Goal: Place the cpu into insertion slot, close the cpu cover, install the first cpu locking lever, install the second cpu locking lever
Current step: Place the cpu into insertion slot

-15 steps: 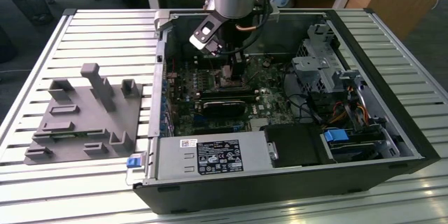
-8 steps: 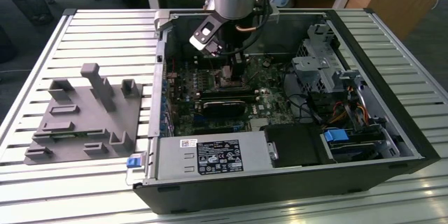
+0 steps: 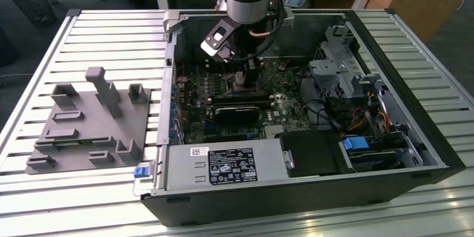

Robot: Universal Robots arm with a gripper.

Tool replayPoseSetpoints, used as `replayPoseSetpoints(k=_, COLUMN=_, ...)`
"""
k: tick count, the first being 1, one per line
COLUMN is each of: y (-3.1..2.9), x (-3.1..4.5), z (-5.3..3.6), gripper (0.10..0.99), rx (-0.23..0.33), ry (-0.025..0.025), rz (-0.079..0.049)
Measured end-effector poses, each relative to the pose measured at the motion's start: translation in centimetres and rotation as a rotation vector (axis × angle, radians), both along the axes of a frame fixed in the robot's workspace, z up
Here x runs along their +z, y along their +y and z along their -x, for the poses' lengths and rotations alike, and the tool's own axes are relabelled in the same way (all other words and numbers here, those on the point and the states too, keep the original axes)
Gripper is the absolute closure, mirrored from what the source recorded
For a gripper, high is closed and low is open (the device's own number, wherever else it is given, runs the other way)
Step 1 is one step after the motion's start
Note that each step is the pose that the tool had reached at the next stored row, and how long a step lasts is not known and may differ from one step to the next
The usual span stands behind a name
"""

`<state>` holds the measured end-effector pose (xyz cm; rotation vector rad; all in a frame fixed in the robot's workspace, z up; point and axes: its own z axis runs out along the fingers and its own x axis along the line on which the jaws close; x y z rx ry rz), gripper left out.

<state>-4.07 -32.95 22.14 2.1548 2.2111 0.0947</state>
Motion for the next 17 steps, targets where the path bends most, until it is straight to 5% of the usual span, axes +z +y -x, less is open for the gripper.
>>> replayPoseSetpoints(k=17, y=0.22, x=-0.97, z=0.00, gripper=0.545, rx=-0.009, ry=0.0000, rz=0.002)
